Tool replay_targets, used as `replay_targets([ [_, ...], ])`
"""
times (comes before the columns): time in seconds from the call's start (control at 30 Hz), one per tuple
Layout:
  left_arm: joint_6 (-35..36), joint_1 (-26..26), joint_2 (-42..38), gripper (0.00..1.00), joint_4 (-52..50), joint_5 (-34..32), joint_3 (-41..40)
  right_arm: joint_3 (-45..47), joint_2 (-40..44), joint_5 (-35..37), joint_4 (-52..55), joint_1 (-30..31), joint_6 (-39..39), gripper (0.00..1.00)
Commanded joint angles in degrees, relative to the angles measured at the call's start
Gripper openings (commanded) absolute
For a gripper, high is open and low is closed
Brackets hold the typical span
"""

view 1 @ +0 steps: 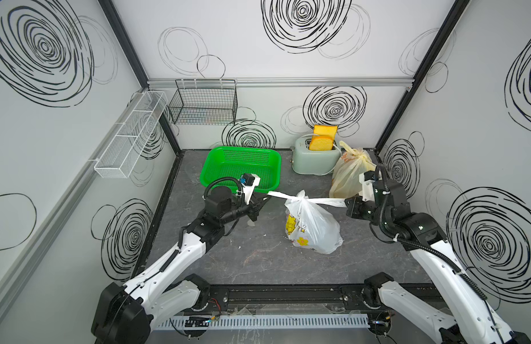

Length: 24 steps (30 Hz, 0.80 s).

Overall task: Place the pineapple into a plastic bag & tie a knot
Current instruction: Tie the plastic bag at the center of the board.

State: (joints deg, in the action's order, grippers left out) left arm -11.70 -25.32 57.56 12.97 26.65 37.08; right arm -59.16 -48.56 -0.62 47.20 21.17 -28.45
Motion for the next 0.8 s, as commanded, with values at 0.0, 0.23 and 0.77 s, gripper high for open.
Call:
replay_targets([
  [0.0,-5.91,6.39,-4.91,0.0,4.99,-15.94,-6.54,7.97,3.06,12.74,5.42,-4.34,-3.71,0.0],
  [0.23,-12.47,5.85,-10.35,0.0,6.75,-20.6,-17.59,17.99,8.28,4.99,0.9,-6.65,-13.42,0.0],
  [0.77,-23.06,-6.47,-8.83,0.0,10.84,-37.18,-26.3,27.57,7.13,-2.94,-7.32,-6.75,-13.68,0.0],
])
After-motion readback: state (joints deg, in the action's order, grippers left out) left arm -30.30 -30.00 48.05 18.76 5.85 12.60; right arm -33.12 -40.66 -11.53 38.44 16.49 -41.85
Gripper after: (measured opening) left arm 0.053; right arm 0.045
